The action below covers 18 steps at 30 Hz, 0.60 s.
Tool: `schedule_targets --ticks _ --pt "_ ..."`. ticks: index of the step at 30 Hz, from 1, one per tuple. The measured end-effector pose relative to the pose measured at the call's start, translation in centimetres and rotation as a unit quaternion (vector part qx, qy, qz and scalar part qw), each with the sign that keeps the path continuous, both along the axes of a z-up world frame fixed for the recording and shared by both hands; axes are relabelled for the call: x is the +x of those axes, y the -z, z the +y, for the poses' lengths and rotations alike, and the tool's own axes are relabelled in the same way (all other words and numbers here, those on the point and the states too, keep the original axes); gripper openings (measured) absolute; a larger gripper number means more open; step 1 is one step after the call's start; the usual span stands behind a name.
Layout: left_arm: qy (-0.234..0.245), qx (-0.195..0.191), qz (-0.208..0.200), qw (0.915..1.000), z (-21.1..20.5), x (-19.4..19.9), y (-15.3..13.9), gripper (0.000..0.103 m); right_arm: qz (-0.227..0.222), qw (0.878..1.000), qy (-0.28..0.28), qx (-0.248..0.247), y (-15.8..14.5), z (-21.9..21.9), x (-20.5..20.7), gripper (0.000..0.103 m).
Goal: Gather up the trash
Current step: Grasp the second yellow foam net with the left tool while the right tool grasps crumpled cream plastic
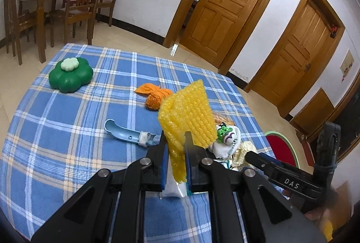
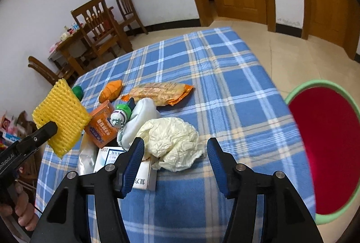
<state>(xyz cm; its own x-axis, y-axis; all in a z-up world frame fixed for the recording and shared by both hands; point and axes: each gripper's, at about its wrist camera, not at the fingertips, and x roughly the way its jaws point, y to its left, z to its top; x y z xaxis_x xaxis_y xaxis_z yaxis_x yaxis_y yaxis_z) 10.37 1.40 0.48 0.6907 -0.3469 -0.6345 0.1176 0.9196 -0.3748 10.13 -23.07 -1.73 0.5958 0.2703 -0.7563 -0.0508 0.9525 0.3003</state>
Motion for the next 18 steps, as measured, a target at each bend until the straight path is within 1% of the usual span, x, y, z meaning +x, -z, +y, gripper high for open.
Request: schedule_targets --ticks 3,4,5,6,7,9,15,18 --pt "0.000 -0.001 0.004 1.0000 -0.1 0.3 0.2 0.012 0.015 1.000 -0.005 0.020 0.8 0.1 0.5 0.059" --pt "0.000 -0.002 0.004 1.0000 -0.1 0.2 0.2 0.012 0.014 1.000 -0.006 0.023 0.9 0.1 0.5 0.049" --pt "0.000 -0.003 0.004 1.0000 -0.1 0.2 0.2 0.012 0.012 1.000 -0.008 0.022 0.9 0.2 0.5 0.043" --pt "0.000 -0.004 0.004 1.0000 -0.2 0.1 0.2 0.012 0.011 1.000 -0.012 0.022 0.8 0.3 0.4 0.041" --pt "0.001 -0.004 0.004 1.0000 -0.2 0.0 0.1 0.012 0.009 1.000 -0.015 0.024 0.8 0.3 0.2 0.037" --pt "0.003 -0.004 0.001 1.0000 -0.4 -0.3 -0.1 0.012 0.001 1.000 -0.018 0.022 0.6 0.3 -0.2 0.033" --pt "0.012 -0.004 -0.010 0.9999 -1.2 -1.4 -1.1 0.012 -0.016 1.000 -0.011 0.018 -0.4 -0.1 -1.9 0.031" --pt "0.019 0.002 -0.012 0.9998 -1.9 -1.9 -1.6 0.012 -0.036 0.999 -0.004 0.007 -1.5 -0.6 -3.4 0.031"
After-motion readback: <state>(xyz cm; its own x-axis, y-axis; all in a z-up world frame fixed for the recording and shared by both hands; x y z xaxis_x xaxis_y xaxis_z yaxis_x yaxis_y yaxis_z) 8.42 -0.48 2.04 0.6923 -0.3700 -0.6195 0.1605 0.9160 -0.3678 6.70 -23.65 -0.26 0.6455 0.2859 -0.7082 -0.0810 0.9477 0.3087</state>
